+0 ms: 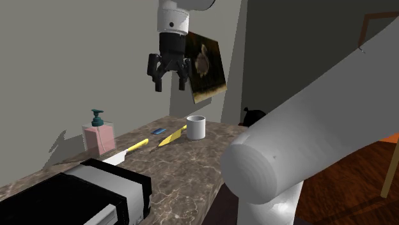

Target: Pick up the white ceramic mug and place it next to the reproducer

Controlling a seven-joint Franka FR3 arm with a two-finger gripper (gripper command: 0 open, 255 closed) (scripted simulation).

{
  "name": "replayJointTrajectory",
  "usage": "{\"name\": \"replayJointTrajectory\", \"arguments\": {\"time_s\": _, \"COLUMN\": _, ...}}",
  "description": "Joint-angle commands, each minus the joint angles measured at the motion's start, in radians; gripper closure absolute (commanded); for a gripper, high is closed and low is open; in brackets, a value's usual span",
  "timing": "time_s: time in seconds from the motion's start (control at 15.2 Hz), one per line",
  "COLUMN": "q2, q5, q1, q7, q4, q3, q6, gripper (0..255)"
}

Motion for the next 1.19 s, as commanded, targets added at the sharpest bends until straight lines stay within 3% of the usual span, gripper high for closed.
{"name": "replayJointTrajectory", "arguments": {"time_s": 0.0, "q2": 0.035, "q5": -0.024, "q1": -0.010, "q7": -0.044, "q4": -0.012, "q3": -0.034, "q6": 0.053, "gripper": 0}}
{"name": "replayJointTrajectory", "arguments": {"time_s": 0.59, "q2": 0.246, "q5": -0.089, "q1": -0.041, "q7": -0.219, "q4": -0.022, "q3": -0.177, "q6": 0.302, "gripper": 0}}
{"name": "replayJointTrajectory", "arguments": {"time_s": 1.12, "q2": 0.507, "q5": -0.059, "q1": -0.042, "q7": -0.395, "q4": 0.063, "q3": -0.302, "q6": 0.500, "gripper": 0}}
